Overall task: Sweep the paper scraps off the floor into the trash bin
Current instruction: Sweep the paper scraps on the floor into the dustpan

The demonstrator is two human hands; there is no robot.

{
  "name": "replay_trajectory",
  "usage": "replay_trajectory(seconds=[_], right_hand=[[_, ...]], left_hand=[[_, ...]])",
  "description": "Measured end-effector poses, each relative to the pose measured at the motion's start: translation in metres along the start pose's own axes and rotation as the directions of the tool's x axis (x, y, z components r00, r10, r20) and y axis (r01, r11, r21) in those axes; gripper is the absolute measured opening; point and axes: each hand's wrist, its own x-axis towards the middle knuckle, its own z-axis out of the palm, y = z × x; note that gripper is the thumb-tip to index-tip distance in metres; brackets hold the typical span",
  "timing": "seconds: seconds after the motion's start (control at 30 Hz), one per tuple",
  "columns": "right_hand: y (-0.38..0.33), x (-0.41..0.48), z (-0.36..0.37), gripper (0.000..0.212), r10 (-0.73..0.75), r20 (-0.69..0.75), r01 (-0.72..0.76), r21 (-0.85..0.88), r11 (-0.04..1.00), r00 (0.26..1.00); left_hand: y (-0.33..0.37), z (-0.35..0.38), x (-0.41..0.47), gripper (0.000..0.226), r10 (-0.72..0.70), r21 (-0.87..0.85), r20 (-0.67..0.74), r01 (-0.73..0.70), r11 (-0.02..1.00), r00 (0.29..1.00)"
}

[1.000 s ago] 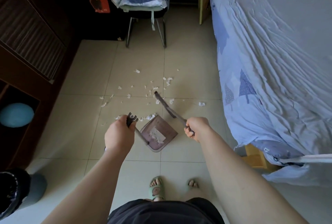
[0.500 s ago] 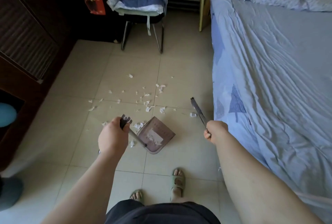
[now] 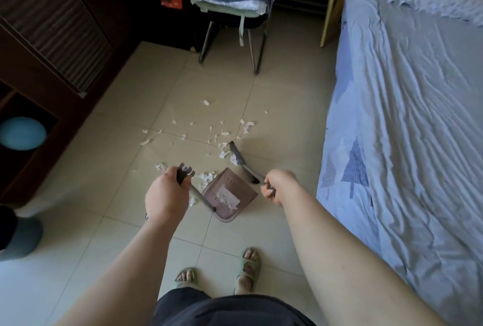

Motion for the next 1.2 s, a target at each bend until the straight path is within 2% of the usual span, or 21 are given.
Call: replay_trajectory(seconds=[0.2,0.4,0.53,0.67,0.8,0.97,1.1,1.2], right_hand=[[-0.011,-0.001,-0.007,0.016,-0.029,0.031,0.029,-0.004,1.000,0.999],[-0.029,0.013,-0.023,0.019,-0.115,-0.089,0.111,-0.045,0.993,0.989],[-0.034,0.029,-0.028,0.019,-0.132,-0.136,0.116,-0.115,0.986,0.982],[-0.024,0.040,-0.014,0.021,-0.097,-0.094,0.078,-0.186,0.979,0.991],[-0.014,0.035,0.010,0.017,-0.044,0.006,0.044,-0.263,0.964,0.999],[-0.037,0.022,0.019,0.015,-0.016,0.091,0.040,-0.273,0.961,0.996],[-0.052,0.019,0.022,0.013,-0.072,0.079,0.090,-0.242,0.966,0.994],[-0.062,0.025,0.026,0.014,-0.110,0.014,0.111,-0.215,0.970,0.994]], left_hand=[[0.007,-0.002,-0.001,0.018,-0.021,-0.014,-0.029,0.020,1.000,0.999],[0.015,0.000,-0.003,0.018,-0.039,-0.023,-0.062,0.038,0.999,0.997],[0.018,0.002,-0.002,0.018,-0.063,-0.031,-0.076,0.061,0.998,0.995],[0.018,0.005,0.000,0.018,-0.094,-0.033,-0.086,0.091,0.995,0.992],[0.013,0.006,0.002,0.018,-0.108,-0.033,-0.092,0.105,0.994,0.990],[0.007,0.004,0.009,0.019,-0.113,-0.031,-0.092,0.111,0.993,0.989],[0.008,0.000,0.024,0.017,-0.097,-0.042,-0.091,0.094,0.995,0.991],[0.008,-0.004,0.040,0.015,-0.089,-0.052,-0.090,0.084,0.995,0.992]])
